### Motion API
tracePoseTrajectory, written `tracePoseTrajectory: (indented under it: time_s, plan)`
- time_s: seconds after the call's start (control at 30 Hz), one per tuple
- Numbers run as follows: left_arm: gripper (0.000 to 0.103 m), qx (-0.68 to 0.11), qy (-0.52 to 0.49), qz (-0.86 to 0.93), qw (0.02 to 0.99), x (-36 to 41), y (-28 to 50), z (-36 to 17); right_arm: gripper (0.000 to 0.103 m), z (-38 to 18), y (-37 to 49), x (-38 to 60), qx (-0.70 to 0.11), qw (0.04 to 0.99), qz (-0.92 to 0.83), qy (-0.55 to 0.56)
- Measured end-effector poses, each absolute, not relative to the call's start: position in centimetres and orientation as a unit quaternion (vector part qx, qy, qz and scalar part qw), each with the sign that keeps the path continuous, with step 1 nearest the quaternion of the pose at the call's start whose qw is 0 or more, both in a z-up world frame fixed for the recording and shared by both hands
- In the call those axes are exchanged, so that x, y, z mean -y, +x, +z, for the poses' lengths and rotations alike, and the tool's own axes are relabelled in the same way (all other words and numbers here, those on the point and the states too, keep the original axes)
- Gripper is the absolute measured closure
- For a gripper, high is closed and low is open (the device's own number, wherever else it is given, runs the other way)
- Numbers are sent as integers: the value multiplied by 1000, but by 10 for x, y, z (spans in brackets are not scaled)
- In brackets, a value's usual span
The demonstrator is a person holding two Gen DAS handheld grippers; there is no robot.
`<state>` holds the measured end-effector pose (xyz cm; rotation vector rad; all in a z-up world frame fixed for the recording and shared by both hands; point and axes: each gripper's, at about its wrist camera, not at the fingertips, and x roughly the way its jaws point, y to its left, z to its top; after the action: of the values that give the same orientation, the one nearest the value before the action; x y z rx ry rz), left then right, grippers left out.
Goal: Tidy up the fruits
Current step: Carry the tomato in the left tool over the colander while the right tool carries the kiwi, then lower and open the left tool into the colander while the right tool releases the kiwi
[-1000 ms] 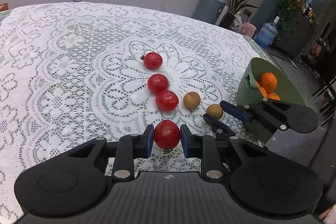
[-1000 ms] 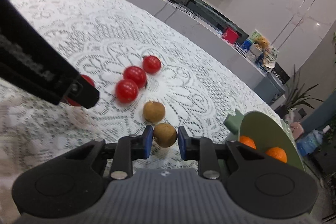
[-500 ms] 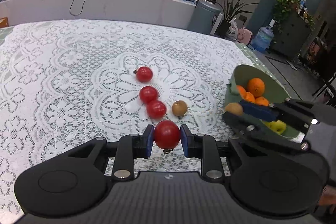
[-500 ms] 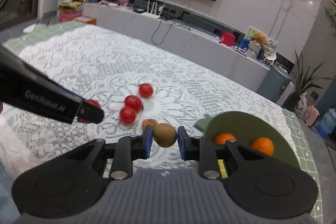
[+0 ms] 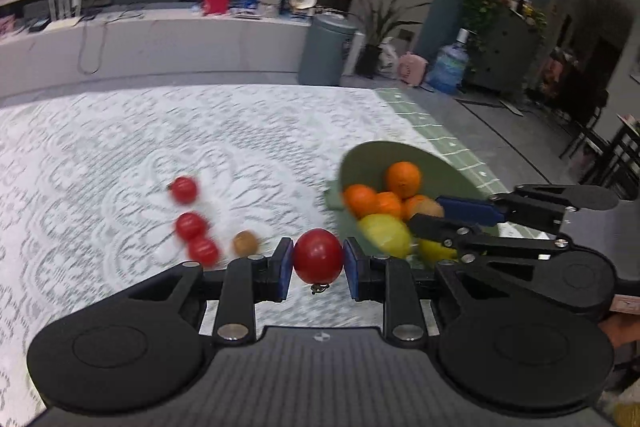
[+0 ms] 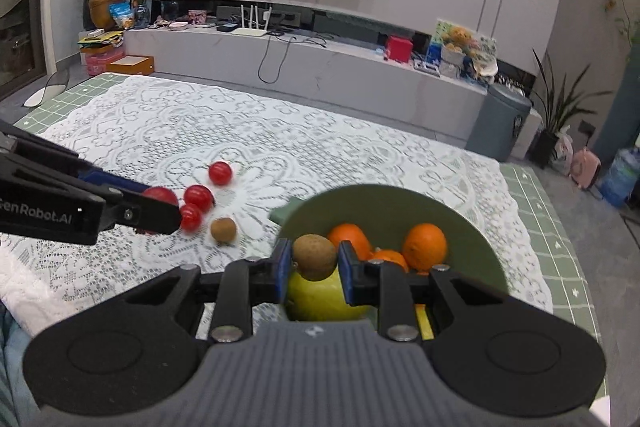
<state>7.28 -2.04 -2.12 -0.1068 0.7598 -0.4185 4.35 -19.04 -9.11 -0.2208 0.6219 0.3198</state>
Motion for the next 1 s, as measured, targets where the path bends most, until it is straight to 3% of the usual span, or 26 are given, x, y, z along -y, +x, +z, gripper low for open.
tracePoseTrajectory:
  time_s: [0.47, 1.0]
  plan:
    - [73, -415, -20, -283, 864, 99, 116, -28, 81, -103, 63, 240, -391, 901, 158, -100]
    - [73, -495, 21, -282, 821, 124, 154, -58, 81, -115, 95, 248, -445, 871, 179, -110]
